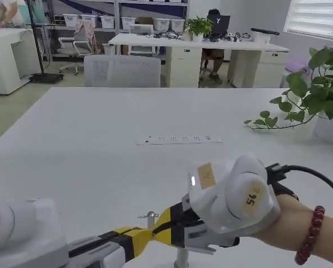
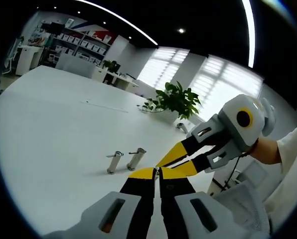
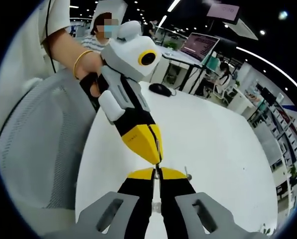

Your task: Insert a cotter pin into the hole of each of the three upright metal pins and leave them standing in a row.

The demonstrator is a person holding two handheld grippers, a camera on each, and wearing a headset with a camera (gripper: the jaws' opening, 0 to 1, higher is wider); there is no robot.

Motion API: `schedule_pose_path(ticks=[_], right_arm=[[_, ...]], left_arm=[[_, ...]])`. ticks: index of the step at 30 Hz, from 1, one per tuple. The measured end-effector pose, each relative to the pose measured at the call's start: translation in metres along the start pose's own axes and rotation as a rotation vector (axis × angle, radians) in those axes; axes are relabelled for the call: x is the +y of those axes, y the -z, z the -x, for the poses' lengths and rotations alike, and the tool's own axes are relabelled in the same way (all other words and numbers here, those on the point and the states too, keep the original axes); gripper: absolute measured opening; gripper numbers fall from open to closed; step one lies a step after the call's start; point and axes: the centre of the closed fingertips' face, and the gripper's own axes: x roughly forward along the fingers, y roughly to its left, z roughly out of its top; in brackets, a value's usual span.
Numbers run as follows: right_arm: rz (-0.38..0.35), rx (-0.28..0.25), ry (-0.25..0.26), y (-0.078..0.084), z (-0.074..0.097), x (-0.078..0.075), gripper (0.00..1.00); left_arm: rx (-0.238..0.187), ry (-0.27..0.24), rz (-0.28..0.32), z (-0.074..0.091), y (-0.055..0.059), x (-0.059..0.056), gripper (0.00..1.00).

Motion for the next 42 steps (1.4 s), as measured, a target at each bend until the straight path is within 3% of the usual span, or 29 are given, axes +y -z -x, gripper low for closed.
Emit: schedule_pose_path(ticks=[4,15,22,26,36,42], right_arm=[[-0.068,-0.020,-0.010,0.001,0.002,0.000,0.10],[-0.379,-0.139,-0.077,0.002,0.017,0.003,0.17],[-0.488,-0.193,-0.135,0.003,0.026,0.005,0.18],[-0.522,-0.207,-0.197,0.001,0.031,0.013,0.19],[-0.498,-0.217,-0.281,-0.002,0.037,0.026,0.19],[-0.480,-0.203,-0.324,0.002,0.038,0.036,0.18]], left_arm=[[-0.002,-0.006,-0.017,0.001,-0.002,0.002,0.00],[0.039,0.018,-0.101,0.006,0.003,-0.001,0.00],[0.064,0.064,-0.134,0.008,0.007,-0.010,0.00],[0.076,0.106,-0.160,0.009,0.009,-0.019,0.00],[0.115,0.196,-0.256,0.012,0.018,-0.041,0.00],[0.134,0.235,-0.302,0.014,0.021,-0.049,0.00]])
